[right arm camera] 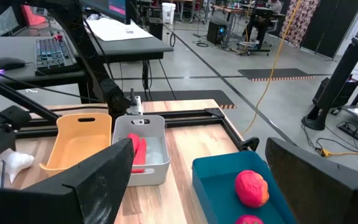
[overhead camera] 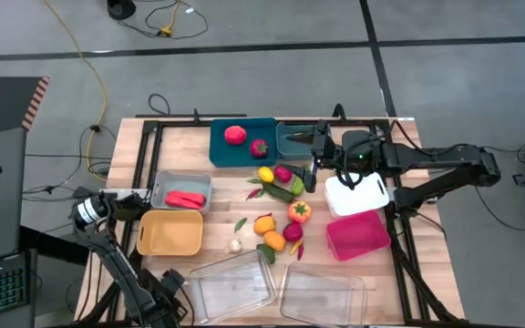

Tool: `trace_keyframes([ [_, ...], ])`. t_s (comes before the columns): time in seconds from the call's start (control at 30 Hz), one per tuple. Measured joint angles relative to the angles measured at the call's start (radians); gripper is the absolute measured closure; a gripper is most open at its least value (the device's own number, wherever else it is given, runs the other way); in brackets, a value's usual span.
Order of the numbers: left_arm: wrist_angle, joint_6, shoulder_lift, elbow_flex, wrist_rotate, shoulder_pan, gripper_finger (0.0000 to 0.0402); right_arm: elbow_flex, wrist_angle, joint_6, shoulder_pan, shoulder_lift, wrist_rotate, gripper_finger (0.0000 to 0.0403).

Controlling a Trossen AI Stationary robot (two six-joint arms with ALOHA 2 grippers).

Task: Sort produce into baskets
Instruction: Put the garlic into the yellow bin

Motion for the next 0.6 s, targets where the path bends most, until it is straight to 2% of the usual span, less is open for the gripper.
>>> trace_keyframes([
  [0.3,-0.2,0.052,0.0,0.109,-0.086,-0.001,0.0155,0.0,0.0,0.0,0.0,0.0,0.0,0.001],
  [0.6,-0.214,0.194,0.0,0.123,-0.185,0.006,0.0155,0.0,0.0,0.0,0.0,0.0,0.0,0.001],
])
